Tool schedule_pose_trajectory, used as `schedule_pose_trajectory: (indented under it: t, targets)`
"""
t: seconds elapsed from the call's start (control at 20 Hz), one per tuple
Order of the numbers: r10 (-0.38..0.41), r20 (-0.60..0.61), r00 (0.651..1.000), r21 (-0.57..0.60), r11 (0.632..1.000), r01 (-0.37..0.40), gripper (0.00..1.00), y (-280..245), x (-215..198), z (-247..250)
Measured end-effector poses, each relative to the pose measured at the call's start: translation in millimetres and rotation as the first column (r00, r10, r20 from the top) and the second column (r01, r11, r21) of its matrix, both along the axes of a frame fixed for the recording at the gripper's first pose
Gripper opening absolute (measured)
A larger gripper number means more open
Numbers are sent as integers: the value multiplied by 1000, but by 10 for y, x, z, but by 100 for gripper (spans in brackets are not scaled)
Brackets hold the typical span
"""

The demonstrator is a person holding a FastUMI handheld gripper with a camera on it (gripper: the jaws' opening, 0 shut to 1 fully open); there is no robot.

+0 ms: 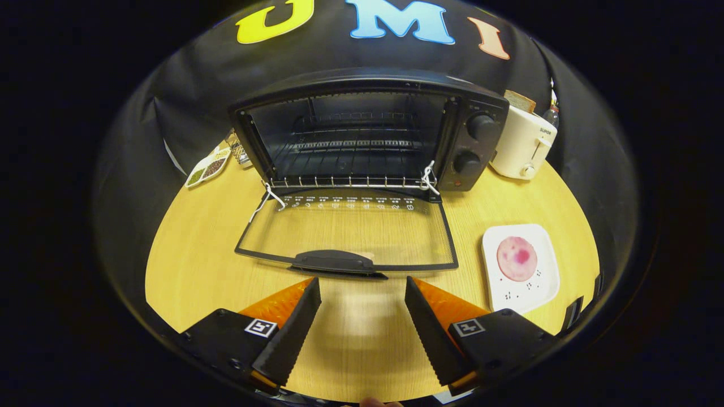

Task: Open the toaster oven, put the food inside, and close the toaster oven door.

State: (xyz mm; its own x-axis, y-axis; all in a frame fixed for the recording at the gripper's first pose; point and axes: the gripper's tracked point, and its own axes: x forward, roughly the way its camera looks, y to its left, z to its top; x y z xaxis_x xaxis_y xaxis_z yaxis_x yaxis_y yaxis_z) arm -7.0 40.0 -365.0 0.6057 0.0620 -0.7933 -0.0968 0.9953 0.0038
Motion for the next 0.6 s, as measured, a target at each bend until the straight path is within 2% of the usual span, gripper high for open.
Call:
schedule_pose_trajectory:
  t: [0.25, 0.6]
  targets:
    - [0, 30, 1000, -5, 1000, 0, 97, -229, -124, 353]
    - [12, -3, 1000, -70, 997, -12, 97, -905, -323, 900]
